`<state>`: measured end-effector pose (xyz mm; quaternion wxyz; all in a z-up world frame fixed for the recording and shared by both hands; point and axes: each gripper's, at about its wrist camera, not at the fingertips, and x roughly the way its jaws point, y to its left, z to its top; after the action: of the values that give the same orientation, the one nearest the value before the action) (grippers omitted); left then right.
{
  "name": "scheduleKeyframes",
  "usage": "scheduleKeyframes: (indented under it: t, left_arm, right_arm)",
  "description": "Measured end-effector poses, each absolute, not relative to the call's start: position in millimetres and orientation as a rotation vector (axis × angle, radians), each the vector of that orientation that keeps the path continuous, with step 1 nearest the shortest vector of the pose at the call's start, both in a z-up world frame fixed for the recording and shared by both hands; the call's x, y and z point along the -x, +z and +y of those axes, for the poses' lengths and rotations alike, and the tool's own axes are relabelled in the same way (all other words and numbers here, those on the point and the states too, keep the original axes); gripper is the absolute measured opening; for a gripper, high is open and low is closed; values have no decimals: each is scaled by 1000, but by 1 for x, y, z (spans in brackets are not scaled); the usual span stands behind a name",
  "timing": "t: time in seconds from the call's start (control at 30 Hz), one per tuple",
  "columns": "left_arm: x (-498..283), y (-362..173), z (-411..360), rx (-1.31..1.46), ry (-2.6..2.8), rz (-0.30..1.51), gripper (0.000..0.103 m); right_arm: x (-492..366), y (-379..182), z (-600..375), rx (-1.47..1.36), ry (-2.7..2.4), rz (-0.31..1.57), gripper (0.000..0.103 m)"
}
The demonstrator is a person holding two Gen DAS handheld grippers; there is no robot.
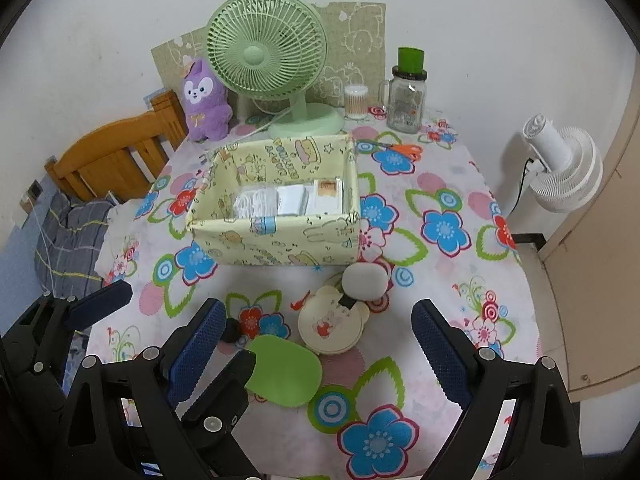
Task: Organize rigid objects
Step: 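Raise both tools out of the basket toward the remaining items, then move the right tool over the round bear-print box while the left tool approaches the black key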
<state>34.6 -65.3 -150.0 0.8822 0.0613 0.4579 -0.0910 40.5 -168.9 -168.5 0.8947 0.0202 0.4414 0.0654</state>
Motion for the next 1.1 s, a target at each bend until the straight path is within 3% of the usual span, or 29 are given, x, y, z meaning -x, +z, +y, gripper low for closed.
scheduleKeyframes:
  t: [0.23, 1.1]
  left_arm:
    - [-33, -160, -67, -100, -203, 965, 103]
    - [-32, -214, -72, 11, -83, 985, 103]
  right_arm:
    - [-34, -173, -171, -12, 111, 854, 96]
    - [-51, -237, -195, -11, 172, 930, 94]
